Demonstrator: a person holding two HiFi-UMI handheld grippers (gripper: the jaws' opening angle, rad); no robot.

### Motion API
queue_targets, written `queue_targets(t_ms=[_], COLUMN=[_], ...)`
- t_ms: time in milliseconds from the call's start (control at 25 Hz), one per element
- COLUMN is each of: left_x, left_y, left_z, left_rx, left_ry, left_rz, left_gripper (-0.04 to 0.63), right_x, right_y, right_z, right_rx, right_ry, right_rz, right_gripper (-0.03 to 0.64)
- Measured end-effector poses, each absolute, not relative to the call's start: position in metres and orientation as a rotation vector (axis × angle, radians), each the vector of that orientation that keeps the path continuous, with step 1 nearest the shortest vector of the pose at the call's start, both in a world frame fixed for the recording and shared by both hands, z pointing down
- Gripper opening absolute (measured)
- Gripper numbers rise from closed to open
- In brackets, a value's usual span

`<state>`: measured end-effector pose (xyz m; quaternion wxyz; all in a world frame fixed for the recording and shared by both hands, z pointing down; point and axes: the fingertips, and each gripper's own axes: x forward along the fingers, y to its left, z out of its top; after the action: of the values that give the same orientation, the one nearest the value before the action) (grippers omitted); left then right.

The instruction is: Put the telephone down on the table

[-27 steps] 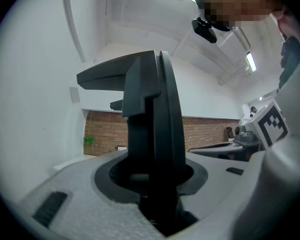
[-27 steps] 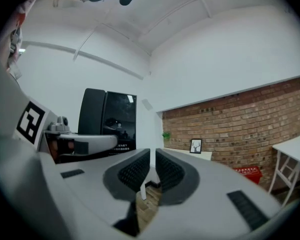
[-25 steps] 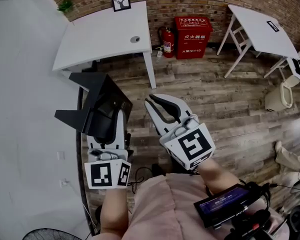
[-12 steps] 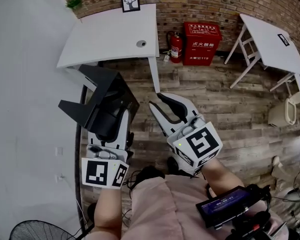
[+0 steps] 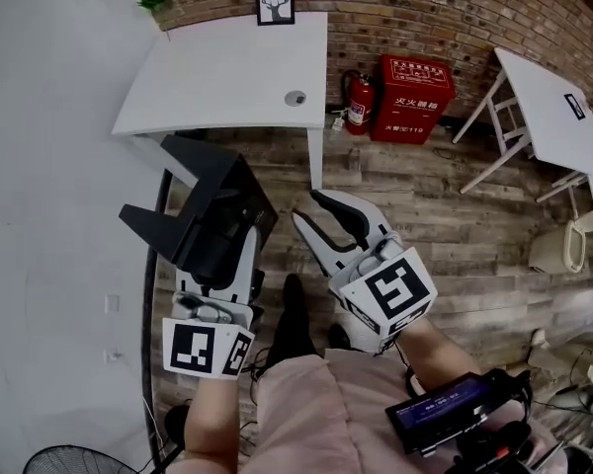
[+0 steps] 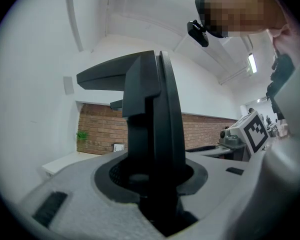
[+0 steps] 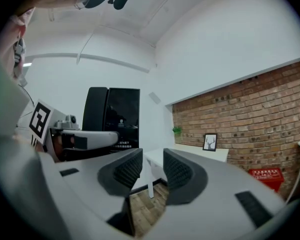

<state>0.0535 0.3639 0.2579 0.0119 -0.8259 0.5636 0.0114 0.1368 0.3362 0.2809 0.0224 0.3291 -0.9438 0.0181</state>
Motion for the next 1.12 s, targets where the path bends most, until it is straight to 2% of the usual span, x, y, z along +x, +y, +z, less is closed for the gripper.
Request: queue_targets(t_ms=[440,680,840,1120], left_x=[-0.030,-0.056,-0.068,-0.076], left_y=[0.261,0.219,0.192,0.160], left_z=[0.267,0.258,0.256,0.260], left_rx=[-2.647,-2.701,-2.735,-2.806], left_ry=[1.702,1.598,1.508,1.335], left_rz=[0.005,-0.002,-0.032,-0.085], left_gripper=[0.161,0.161,0.161,0.161], right_x=[0.050,0.009,-0.012,-0.034], right_y=[0.238,0.199,0.174,0.139], right_z=[0.282,0.261,0.256,0.251], right_rx=[1.025,0.992,0.938,0.847], right_ry=[-2.893,-2.908,-2.917,-2.936], right_rz=[0.051,-0.004,-0.035,-0.019], right_gripper=[0.135,0.157,0.213,0.256])
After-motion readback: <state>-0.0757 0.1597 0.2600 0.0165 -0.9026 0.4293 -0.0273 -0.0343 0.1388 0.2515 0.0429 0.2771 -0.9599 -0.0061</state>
